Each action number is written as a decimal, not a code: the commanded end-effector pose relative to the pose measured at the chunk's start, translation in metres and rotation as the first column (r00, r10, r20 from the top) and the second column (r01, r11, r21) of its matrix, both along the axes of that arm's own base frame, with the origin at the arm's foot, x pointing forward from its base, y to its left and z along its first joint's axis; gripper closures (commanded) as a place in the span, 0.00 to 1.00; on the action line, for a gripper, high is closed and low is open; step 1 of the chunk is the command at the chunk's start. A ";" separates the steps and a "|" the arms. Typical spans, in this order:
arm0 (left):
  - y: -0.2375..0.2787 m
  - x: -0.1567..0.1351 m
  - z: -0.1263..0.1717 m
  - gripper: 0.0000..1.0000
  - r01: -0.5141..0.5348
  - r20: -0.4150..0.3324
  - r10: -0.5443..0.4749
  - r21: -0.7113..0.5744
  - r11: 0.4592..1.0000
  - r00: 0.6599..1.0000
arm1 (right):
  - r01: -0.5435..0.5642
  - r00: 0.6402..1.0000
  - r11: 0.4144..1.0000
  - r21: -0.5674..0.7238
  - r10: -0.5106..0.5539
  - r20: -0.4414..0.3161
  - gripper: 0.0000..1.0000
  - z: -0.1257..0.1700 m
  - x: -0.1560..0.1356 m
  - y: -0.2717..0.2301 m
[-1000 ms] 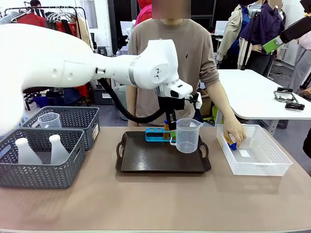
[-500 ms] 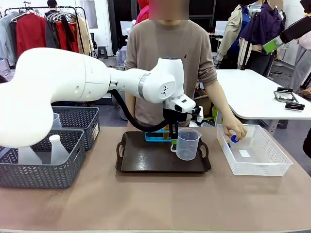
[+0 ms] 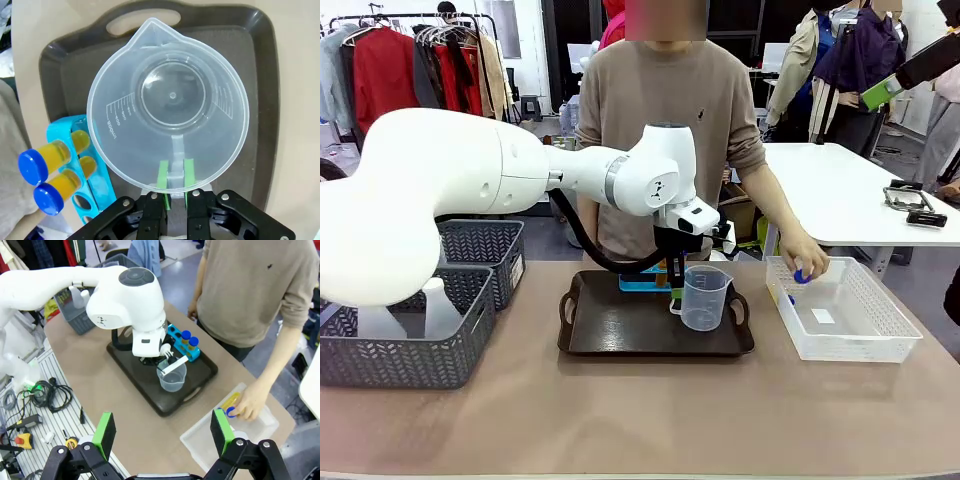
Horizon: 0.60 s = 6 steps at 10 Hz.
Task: Prepare the laboratory tools.
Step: Pick up one Large Measuring Cup and place it on the Handle tray.
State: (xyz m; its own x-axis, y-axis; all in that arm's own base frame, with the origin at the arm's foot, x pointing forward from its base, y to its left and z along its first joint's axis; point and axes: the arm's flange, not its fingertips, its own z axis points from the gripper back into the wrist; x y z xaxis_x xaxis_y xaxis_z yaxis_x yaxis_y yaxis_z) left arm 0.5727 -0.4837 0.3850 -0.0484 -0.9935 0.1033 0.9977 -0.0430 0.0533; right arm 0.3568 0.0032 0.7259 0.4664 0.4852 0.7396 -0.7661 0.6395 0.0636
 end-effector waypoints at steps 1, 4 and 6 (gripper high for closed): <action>-0.002 0.010 0.004 1.00 -0.006 -0.004 0.006 0.028 1.000 1.000 | -0.013 1.000 1.000 0.013 0.013 0.004 0.00 0.000 -0.001 0.000; -0.001 0.011 0.005 0.46 -0.010 -0.018 0.010 0.023 1.000 1.000 | -0.013 1.000 1.000 0.013 0.013 0.004 0.00 0.000 -0.001 0.000; 0.000 0.007 0.011 0.07 -0.010 -0.023 0.011 0.026 1.000 1.000 | -0.013 1.000 1.000 0.013 0.013 0.004 0.00 0.000 -0.001 0.000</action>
State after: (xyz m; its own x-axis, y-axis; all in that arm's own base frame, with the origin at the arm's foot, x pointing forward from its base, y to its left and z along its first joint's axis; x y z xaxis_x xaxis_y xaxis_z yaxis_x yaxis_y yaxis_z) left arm 0.5769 -0.4816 0.3871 -0.0400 -0.9951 0.0899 0.9987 -0.0370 0.0344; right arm 0.3568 0.0032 0.7259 0.4664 0.4852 0.7396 -0.7661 0.6395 0.0636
